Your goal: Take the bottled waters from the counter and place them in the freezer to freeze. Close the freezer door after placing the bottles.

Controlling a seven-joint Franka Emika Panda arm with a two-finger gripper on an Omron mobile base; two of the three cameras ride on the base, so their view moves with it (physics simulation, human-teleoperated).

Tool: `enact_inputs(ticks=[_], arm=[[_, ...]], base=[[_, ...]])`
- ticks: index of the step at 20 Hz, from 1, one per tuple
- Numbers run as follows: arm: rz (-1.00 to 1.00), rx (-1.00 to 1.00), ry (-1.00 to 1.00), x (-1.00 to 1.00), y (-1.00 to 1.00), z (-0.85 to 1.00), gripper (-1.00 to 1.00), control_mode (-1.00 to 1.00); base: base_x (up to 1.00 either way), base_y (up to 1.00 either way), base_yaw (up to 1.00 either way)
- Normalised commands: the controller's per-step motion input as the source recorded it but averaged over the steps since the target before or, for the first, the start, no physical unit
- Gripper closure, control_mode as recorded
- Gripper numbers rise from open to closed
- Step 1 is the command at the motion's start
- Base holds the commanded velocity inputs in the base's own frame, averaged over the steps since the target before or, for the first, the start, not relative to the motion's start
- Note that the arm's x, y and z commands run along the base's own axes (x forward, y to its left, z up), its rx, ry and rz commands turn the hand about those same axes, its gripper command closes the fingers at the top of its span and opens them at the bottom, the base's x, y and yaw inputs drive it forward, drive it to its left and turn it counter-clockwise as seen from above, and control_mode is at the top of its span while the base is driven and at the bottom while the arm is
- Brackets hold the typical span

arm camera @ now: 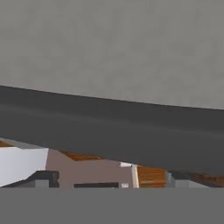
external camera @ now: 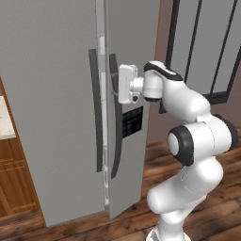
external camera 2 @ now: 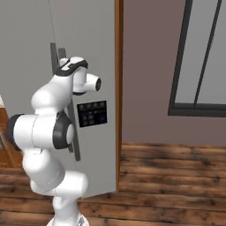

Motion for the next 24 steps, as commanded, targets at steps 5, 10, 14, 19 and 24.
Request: enact_inputs(ticks=[5,10,14,19,24], arm=[[-0.07,0.07,0.05,0.67,0.03,0.0,-1.0,-1.0],[-0.08,0.03,0.17,0.61,0.0,0.0,-1.0,-1.0],[-0.12,0.0,0.18,0.83,0.0,0.0,-1.0,-1.0],[-0.1,0.0,0.17,0.78,0.0,0.0,-1.0,-1.0],[-0.01,0.0,0.11,0.24,0.0,0.0,-1.0,-1.0]], base=[[0.0,0.0,0.0],[0.0,0.0,0.0],[0.0,0.0,0.0],[0.0,0.0,0.0],[0.0,0.0,0.0]])
